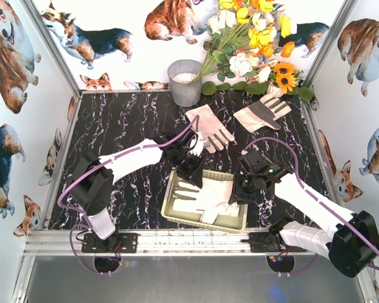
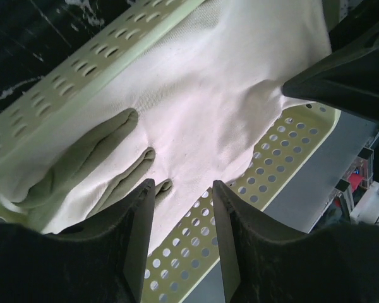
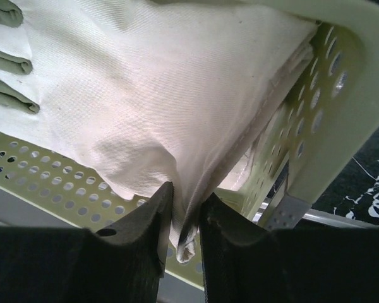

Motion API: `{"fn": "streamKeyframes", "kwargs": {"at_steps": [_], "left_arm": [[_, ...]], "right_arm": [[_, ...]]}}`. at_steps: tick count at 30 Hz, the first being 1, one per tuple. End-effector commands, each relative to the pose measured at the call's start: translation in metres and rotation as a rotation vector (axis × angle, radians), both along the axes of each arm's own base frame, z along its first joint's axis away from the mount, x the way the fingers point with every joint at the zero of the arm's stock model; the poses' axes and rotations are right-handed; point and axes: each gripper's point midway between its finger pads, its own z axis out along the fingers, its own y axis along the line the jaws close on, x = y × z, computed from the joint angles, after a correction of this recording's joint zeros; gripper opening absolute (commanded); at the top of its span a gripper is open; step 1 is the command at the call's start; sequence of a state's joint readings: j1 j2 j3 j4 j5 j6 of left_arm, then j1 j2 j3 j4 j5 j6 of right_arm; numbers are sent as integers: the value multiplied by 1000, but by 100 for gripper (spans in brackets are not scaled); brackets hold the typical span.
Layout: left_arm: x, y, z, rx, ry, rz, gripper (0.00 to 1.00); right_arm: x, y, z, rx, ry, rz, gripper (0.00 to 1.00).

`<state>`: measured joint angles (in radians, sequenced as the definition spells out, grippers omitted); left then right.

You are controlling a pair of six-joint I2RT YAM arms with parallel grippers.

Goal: Put the gloves into the storage basket
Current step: Adjust the glove in the bin.

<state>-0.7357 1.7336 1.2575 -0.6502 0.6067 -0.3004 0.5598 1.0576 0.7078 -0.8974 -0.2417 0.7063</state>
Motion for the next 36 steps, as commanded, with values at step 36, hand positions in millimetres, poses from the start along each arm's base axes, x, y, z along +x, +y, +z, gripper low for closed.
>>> {"fn": "streamKeyframes", "kwargs": {"at_steps": [36], "left_arm": [[22, 11, 41, 68, -123, 109, 61]], "right_arm": [[16, 15, 54, -67, -127, -8, 50]]}}
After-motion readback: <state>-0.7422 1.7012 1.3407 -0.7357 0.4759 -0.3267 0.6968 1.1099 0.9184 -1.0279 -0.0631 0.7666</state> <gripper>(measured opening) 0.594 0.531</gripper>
